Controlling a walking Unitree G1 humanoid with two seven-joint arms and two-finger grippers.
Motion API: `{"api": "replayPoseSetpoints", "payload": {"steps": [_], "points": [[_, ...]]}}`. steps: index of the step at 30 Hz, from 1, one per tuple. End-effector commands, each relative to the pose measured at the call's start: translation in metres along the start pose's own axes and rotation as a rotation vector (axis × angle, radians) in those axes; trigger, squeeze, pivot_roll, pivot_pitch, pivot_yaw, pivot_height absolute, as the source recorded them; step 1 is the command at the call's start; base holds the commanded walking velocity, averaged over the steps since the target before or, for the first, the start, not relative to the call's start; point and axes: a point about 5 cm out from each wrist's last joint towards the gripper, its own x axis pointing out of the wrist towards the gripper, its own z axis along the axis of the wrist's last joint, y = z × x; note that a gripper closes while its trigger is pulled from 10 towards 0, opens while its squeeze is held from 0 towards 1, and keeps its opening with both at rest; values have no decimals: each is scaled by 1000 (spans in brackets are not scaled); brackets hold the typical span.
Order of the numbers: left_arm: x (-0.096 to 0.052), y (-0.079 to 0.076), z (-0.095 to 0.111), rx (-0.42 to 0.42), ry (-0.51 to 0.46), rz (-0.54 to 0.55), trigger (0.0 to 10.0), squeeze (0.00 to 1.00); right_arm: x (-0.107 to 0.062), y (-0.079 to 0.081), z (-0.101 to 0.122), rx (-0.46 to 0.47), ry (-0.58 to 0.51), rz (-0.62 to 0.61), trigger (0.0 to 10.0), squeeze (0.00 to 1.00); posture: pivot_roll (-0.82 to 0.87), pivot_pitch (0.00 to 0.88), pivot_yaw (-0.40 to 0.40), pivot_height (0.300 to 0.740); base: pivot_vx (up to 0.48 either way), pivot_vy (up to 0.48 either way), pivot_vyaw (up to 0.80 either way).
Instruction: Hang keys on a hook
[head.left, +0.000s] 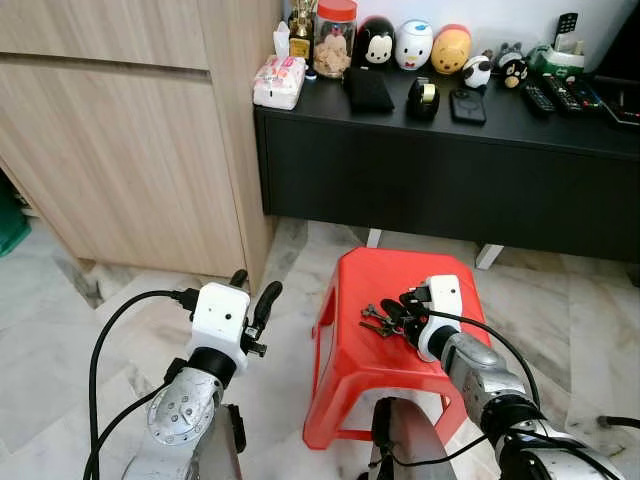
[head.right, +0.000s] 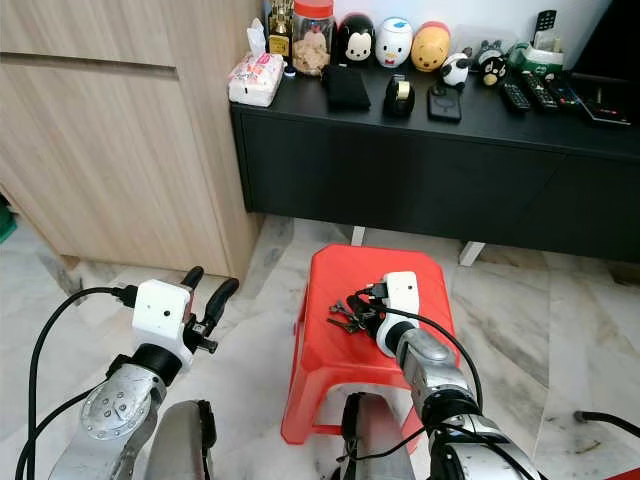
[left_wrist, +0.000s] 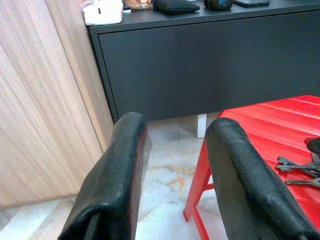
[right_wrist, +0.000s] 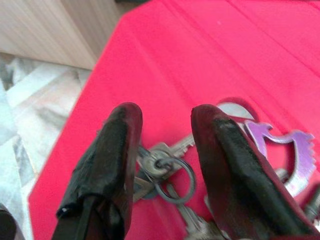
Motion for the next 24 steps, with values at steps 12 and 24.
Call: {"api": "replayPoseSetpoints", "payload": {"steps": [12, 24], "points": [[-4, -2, 6, 26, 0, -25, 10000, 0, -4, -4, -19, 28, 55, -48, 10000, 0, 153, 138, -78, 550, 0, 0, 0], [-3, -2, 7, 29, -3, -28, 10000, 0, -5, -4, -22, 37, 61, -54, 10000, 0, 153, 135, -81, 550, 0, 0, 0]]}}
